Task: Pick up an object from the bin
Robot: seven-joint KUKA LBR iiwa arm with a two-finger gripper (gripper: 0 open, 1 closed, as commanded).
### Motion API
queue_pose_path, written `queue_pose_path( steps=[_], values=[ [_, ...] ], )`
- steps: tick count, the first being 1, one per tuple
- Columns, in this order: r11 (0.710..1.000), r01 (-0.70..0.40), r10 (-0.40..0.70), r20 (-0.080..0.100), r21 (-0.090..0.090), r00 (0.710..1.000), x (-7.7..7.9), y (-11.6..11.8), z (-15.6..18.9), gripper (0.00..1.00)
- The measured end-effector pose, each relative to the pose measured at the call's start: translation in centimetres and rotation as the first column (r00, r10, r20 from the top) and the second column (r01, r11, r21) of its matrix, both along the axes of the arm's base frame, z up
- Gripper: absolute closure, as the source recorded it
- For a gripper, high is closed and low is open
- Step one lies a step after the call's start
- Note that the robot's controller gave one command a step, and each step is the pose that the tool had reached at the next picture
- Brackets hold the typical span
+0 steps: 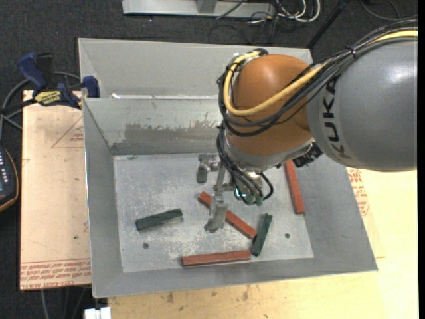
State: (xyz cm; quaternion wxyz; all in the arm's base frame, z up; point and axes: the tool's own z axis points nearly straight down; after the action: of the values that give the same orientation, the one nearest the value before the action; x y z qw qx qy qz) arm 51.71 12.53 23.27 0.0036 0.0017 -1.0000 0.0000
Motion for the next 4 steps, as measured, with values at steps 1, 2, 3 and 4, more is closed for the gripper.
queue_pose_path(
  steps=[1, 2, 3, 4],
  values=[
    [0.972, -0.235, 0.235, 0.005, 0.002, 0.972, -0.9, 8.9, -16.6, 0.00],
    [0.979, -0.203, 0.203, 0.011, 0.000, 0.979, -0.2, 6.4, -13.1, 0.00],
    [0.977, -0.215, 0.215, 0.011, 0.001, 0.977, 1.4, 5.5, -12.8, 0.00],
    [0.972, -0.233, 0.233, 0.005, 0.001, 0.972, 2.4, 5.9, -16.5, 0.00]
  ],
)
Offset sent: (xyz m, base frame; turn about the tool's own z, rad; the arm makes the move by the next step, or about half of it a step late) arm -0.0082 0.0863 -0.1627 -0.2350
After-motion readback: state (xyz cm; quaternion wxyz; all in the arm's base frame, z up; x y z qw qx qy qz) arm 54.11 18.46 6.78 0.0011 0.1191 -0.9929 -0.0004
